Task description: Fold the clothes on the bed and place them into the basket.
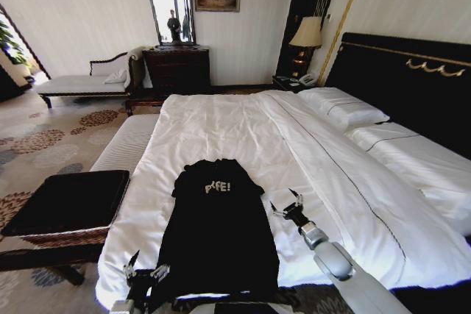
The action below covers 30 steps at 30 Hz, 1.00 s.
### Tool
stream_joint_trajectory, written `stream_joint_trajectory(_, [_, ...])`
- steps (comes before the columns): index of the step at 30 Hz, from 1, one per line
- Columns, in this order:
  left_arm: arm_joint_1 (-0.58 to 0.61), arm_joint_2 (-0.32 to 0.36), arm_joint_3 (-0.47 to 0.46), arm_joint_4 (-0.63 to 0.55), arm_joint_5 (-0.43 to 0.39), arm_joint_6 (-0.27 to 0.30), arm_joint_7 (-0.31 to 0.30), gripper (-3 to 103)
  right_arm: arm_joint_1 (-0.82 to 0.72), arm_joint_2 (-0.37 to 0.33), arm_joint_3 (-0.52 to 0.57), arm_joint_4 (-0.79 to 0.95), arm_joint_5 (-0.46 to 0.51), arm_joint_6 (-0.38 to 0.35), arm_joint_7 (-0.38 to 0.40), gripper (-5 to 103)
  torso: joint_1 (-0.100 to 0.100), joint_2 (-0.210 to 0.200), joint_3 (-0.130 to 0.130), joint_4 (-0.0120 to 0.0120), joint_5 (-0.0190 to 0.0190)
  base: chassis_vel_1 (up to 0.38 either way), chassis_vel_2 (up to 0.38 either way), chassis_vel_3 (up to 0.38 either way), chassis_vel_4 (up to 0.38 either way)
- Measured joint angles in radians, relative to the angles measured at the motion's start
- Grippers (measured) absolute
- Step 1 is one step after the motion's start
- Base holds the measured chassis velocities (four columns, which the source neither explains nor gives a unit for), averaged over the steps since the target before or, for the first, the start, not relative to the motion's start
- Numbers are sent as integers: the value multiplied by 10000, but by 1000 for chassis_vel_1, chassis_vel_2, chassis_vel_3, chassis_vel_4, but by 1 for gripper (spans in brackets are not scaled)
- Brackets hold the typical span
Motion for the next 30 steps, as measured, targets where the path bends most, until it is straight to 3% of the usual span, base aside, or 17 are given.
stream_joint_trajectory(6, [-129,-166,73,54,-12,-184,202,100,784,217,-818,-955,-1331,665,-128,100,0,0,0,-1,-1,0,0,0,0])
stream_joint_trajectory(9, [-232,-177,228,142,16,-189,245,100,1312,576,-1159,-1754,-3029,1277,-39,100,0,0,0,-1,-1,0,0,0,0])
stream_joint_trajectory(17, [-178,-120,260,200,42,-156,250,100,2066,1311,-1320,-2828,-4838,1854,326,100,-3,1,-1,-3,-2,0,0,0,0])
stream_joint_trajectory(21, [-99,-236,273,217,22,-187,238,100,2363,1576,-1240,-3097,-5509,2038,477,100,-3,0,-1,1,-1,0,0,0,0])
stream_joint_trajectory(30, [42,-411,280,180,-1,-319,209,100,2757,1753,-1562,-3363,-5653,2019,661,102,-2,2,-2,-1,-1,0,0,0,0])
